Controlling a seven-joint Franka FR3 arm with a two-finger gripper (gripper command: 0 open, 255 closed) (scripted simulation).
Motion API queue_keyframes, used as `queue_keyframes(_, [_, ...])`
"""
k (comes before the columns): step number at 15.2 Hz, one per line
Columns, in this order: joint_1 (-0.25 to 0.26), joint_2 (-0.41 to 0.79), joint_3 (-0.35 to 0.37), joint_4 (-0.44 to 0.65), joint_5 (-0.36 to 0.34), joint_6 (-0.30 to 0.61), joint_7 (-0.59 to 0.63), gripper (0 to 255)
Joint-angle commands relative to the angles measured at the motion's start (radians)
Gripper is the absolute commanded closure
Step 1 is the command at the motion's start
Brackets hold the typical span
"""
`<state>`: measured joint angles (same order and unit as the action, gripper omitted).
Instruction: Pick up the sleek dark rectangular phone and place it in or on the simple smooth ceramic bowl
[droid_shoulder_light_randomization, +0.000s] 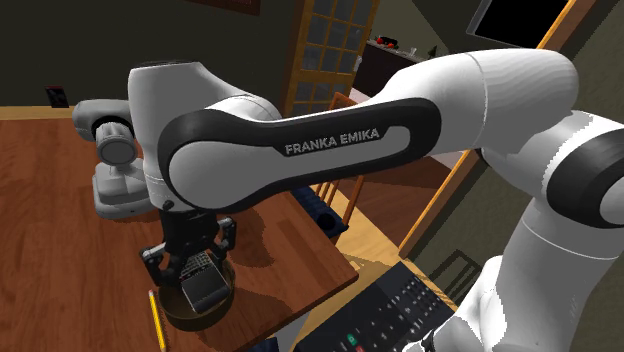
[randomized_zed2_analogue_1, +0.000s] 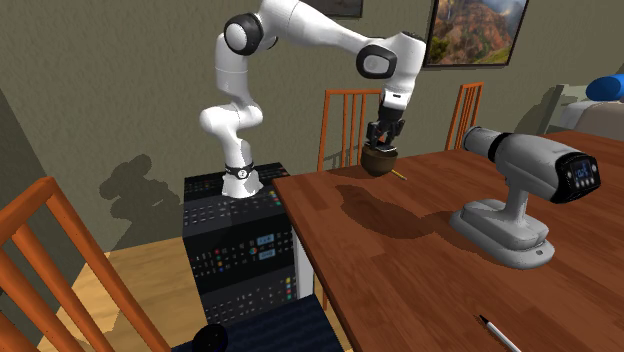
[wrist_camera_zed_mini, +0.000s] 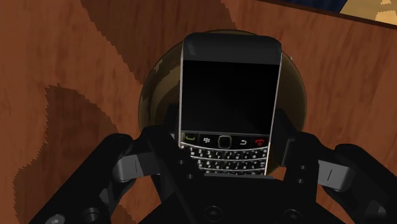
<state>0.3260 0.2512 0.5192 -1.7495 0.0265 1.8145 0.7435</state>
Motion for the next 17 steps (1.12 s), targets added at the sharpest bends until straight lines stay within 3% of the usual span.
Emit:
queue_keyframes(1, [0.0, 0.001, 0.0, -0.001, -0.001, 0.002, 0.0, 255])
queue_keyframes(5, [0.0, 0.001, 0.0, -0.001, -0.001, 0.002, 0.0, 255])
queue_keyframes(6, [0.0, 0.001, 0.0, -0.001, -0.001, 0.002, 0.0, 0])
queue_keyframes(11, [0.0, 0.001, 0.0, -0.001, -0.001, 0.002, 0.0, 0])
queue_keyframes(15, [0.0, 0.007, -0.001, 0.133, -0.004, -0.126, 0.003, 0])
queue_keyframes(17, [0.0, 0.007, -0.001, 0.133, -0.004, -0.126, 0.003, 0])
